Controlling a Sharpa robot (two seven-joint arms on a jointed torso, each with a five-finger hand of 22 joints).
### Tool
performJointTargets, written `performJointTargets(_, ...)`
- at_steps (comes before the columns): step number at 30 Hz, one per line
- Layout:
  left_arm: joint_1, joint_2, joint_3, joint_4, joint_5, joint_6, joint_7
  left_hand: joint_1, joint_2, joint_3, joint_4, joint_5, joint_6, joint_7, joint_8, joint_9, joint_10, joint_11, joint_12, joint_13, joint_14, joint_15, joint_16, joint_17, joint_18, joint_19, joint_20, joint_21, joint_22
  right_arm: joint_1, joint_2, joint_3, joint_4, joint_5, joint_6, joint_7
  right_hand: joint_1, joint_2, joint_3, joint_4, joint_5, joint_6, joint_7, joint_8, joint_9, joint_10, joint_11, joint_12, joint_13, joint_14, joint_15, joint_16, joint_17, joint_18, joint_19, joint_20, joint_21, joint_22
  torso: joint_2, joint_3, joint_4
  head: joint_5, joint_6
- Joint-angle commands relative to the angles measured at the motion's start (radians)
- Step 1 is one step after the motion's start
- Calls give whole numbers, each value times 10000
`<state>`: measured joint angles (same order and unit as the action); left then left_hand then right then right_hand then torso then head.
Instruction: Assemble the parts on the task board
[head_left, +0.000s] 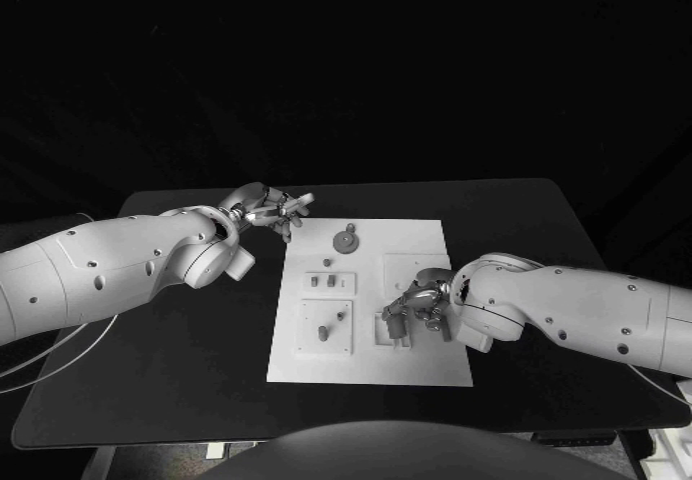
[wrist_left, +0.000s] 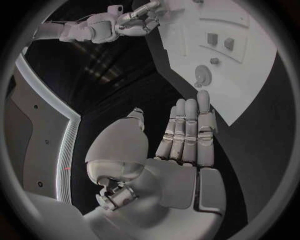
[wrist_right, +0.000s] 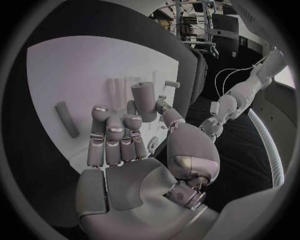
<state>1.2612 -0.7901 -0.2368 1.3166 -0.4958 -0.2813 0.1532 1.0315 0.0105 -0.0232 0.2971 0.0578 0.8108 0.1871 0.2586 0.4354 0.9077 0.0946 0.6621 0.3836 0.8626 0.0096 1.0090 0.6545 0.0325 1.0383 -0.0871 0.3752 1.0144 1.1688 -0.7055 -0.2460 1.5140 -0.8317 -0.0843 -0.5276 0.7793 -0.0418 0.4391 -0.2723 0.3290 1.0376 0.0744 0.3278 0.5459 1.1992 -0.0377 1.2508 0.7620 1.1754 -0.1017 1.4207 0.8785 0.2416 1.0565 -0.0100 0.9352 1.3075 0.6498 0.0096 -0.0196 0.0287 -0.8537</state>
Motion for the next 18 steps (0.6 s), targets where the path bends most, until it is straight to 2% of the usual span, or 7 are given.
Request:
performJointTargets(1,7,18,6,27,-2,-13,53,42,35,38,-3,-32,-24,30,66,-17,-59,-5,32,-16,-65,-9,17,17,534,-50,-39,-19,13,-2,39,-2,-25,-101,168,-82,283,438,127,-107,-73,64,9,13,-13,63,11,-58,-13,28,-65,-24,-20,202,8,72,-72,13,-7,-12,2,14,-17)
performJointTargets(11,7,34,6,15,-17,-5,39,39,39,37,-2,-33,-26,30,70,-18,-68,-2,32,-19,-73,-7,15,19,533,-59,-37,-21,20,-8,200,-5,-66,-259,284,-51,-56,302,145,49,-232,93,13,-35,-55,45,16,-78,5,6,-116,-26,-27,202,33,74,-117,-25,-2,5,4,43,-80)
performJointTargets(13,7,33,6,15,-18,-8,33,39,39,37,-2,-34,-27,31,71,-18,-70,-2,31,-20,-75,-6,14,19,532,-60,-37,-21,21,-8,205,-6,-64,-258,344,-49,-201,124,140,146,-310,91,14,-53,-68,39,19,-84,10,-2,-128,-30,-31,202,38,72,-131,-35,-3,5,5,48,-89)
performJointTargets(15,7,33,6,13,-22,-7,24,39,39,37,-3,-34,-27,31,72,-18,-72,-1,31,-20,-76,-6,14,19,532,-62,-37,-22,22,-8,219,-7,-91,-263,385,-53,-324,-47,194,277,-596,93,11,-73,-82,33,14,-88,21,-10,-146,-30,-33,202,43,52,-148,-46,-3,7,4,52,-110)
performJointTargets(18,7,32,5,16,-27,-6,16,39,40,37,-3,-33,-27,31,73,-18,-74,0,32,-21,-78,-5,14,20,532,-65,-36,-23,24,-14,236,-9,-122,-285,454,-59,-406,-105,263,386,-787,104,11,-85,-90,25,13,-90,35,-17,-161,-24,-33,202,42,36,-157,-49,-10,7,0,56,-145)
